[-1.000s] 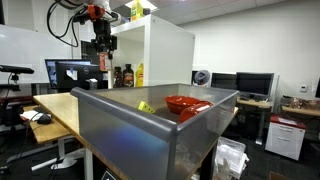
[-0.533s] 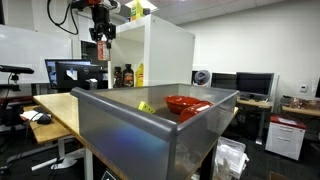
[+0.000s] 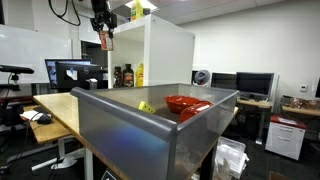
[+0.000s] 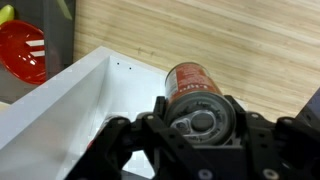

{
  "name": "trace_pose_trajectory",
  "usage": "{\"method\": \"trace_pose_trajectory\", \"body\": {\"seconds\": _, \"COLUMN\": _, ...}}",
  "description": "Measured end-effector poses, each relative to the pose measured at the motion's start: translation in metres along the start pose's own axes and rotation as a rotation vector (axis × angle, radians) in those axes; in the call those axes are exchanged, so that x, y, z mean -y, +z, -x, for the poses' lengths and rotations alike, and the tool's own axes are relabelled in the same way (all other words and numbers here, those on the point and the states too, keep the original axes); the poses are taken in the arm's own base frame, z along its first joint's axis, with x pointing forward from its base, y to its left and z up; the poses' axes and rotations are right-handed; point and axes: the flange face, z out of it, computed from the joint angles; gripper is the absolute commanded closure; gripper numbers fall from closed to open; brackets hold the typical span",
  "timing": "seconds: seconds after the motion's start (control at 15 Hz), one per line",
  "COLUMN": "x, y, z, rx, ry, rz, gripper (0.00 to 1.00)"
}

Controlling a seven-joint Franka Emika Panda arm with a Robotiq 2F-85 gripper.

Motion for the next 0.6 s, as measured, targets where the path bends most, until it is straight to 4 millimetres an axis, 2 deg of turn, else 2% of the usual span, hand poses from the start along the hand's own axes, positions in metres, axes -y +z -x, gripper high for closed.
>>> {"method": "trace_pose_trajectory", "body": {"seconds": 0.6, "x": 0.006, "y": -0.037, "z": -0.004, "rx": -0.08, "ry": -0.012, "rz": 0.006, "gripper": 0.66}}
